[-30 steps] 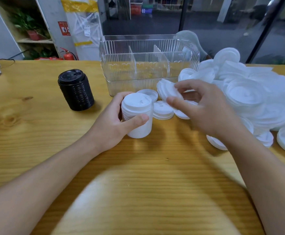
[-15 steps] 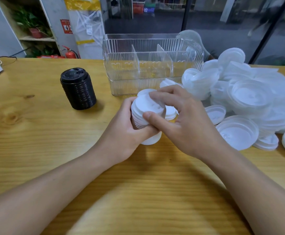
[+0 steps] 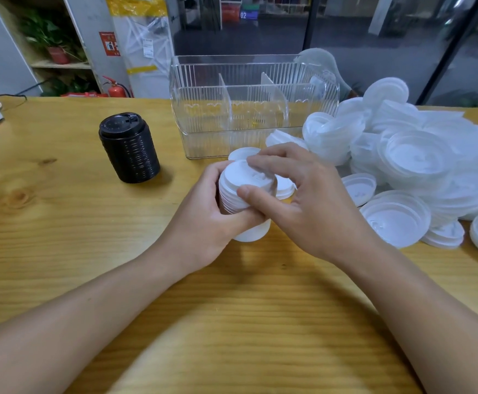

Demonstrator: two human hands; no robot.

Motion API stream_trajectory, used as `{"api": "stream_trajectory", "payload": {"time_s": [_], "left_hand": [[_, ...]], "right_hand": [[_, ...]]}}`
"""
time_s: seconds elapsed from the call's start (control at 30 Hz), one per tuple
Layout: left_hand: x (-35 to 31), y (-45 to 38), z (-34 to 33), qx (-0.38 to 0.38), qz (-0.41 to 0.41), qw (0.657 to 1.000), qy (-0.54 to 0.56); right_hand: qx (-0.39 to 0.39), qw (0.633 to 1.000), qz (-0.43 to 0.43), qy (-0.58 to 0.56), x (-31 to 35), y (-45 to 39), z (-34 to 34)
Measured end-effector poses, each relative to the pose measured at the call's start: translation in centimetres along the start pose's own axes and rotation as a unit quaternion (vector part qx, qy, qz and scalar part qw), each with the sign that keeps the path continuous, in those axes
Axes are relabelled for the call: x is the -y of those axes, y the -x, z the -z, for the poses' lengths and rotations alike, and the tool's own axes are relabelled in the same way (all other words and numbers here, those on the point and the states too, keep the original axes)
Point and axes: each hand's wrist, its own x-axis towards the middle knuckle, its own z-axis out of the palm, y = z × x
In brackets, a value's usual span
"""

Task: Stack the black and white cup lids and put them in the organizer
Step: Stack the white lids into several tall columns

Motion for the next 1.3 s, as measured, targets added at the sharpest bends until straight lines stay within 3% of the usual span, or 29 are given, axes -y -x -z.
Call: {"api": "stream_trajectory", "payload": {"time_s": [0.13, 0.2, 0.4, 0.47, 0.63, 0.87, 1.07, 1.3], "left_hand": [[-0.4, -0.1, 0.7, -0.015, -0.003, 1.000, -0.019], [-0.5, -0.2, 1.7, -0.018, -0.008, 0.999, -0.035], [-0.7, -0.3, 3.1, 0.007, -0.022, 0.999, -0.044], [-0.7, -0.2, 2.9, 0.021, -0.036, 0.998, -0.041], [-0.6, -0.1, 2.8, 0.038, -0.051, 0.998, -0.007], [-0.5, -0.3, 2.8, 0.017, -0.055, 0.998, 0.003], [-0.5, -0.3, 2.9, -0.008, -0.054, 0.999, -0.004], [-0.6, -0.2, 3.1, 0.000, -0.041, 0.999, -0.002]], "right_hand": [[-0.029, 0.998, -0.029, -0.041, -1.3, -0.6, 1.5], [-0.041, 0.997, -0.066, 0.001, -2.4, -0.8, 2.1], [0.100, 0.972, -0.107, 0.184, -3.9, -0.4, 1.2], [0.114, 0.965, -0.095, 0.214, -4.0, -0.4, 1.1], [0.076, 0.985, -0.070, 0.137, -3.8, -0.2, 1.4], [0.200, 0.964, -0.055, 0.163, -3.9, -0.3, 1.0], [0.123, 0.970, -0.052, 0.201, -4.5, -0.3, 1.3], [0.181, 0.968, -0.073, 0.159, -3.1, 0.0, 3.7]]}}
